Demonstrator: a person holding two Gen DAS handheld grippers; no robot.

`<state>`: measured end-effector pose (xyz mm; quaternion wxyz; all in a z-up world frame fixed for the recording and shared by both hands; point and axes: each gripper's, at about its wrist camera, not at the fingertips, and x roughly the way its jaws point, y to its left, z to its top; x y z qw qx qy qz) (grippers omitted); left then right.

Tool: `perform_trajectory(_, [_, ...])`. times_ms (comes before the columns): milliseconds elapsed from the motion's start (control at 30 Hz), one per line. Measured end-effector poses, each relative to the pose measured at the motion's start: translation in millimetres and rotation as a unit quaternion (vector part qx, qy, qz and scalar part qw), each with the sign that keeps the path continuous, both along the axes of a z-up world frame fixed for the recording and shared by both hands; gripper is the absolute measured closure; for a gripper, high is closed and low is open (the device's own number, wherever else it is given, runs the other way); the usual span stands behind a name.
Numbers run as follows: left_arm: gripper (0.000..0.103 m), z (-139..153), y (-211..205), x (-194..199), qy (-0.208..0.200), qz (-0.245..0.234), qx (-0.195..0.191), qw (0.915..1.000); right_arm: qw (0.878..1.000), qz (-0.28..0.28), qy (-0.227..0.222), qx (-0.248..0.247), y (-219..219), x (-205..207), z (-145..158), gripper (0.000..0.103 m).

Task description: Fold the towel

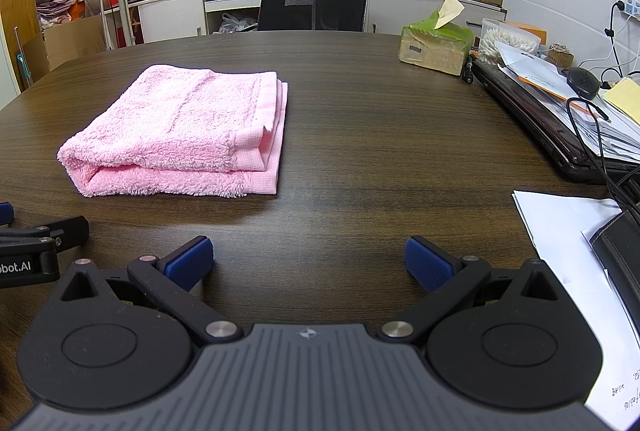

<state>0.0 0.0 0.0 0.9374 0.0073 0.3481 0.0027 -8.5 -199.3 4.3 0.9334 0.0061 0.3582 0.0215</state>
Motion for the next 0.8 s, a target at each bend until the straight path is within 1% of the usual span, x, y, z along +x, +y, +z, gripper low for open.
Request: perform_trajectory(800, [0.000, -1.8, -0.2, 1.7, 0.000, -0.001, 0.000, 1.0000, 1.000, 0.000, 0.000, 0.000, 0.3, 0.0, 0.3, 0.000])
